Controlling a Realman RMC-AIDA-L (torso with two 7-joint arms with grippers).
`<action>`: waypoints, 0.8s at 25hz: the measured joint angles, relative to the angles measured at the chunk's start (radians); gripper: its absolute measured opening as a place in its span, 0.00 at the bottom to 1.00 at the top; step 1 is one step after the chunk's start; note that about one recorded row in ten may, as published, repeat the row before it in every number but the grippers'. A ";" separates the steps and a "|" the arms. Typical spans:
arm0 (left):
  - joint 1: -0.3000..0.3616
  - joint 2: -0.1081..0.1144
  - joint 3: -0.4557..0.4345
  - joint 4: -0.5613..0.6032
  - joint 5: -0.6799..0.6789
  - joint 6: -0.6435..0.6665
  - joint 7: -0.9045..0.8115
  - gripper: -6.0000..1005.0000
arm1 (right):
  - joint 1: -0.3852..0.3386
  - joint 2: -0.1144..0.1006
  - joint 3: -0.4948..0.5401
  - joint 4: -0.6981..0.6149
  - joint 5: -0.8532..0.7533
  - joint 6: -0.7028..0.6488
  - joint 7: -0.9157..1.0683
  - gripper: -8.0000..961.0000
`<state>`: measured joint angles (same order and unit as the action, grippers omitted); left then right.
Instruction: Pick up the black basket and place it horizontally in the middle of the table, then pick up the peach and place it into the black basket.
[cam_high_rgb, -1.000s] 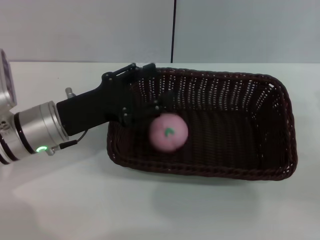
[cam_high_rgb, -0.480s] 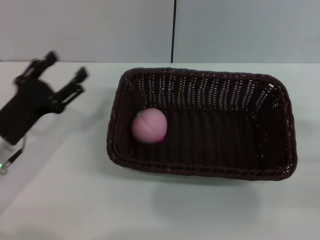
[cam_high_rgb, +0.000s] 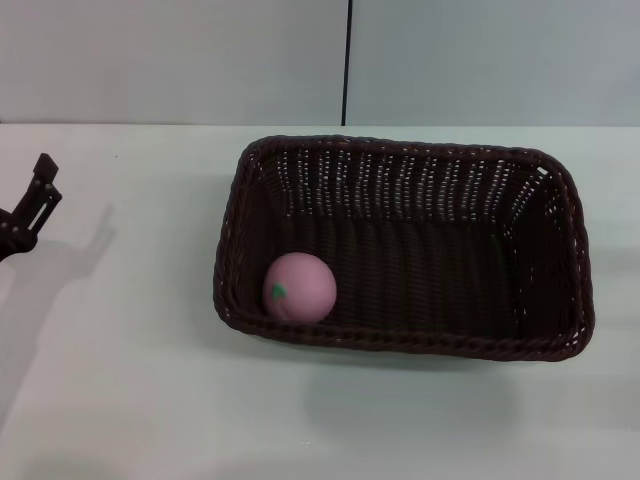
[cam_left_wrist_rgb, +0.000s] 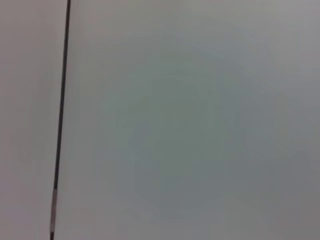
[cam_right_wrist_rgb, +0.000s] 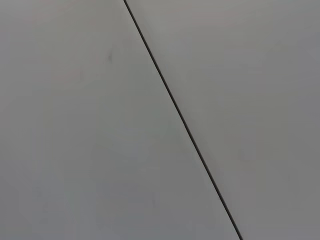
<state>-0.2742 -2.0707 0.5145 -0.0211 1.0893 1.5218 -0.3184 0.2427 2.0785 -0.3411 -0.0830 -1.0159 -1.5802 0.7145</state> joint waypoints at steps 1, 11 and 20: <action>0.001 0.000 -0.001 -0.001 -0.001 0.000 0.000 0.85 | 0.003 0.000 -0.001 0.000 0.000 0.000 -0.003 0.67; -0.012 -0.003 -0.044 -0.061 -0.011 -0.026 0.037 0.85 | 0.038 0.000 0.001 0.002 0.001 0.022 -0.042 0.67; -0.029 -0.001 -0.116 -0.117 -0.006 -0.023 0.111 0.85 | 0.063 0.001 0.008 0.002 0.001 0.044 -0.072 0.67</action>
<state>-0.3035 -2.0720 0.3984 -0.1385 1.0829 1.4987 -0.2072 0.3059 2.0792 -0.3329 -0.0813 -1.0145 -1.5359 0.6430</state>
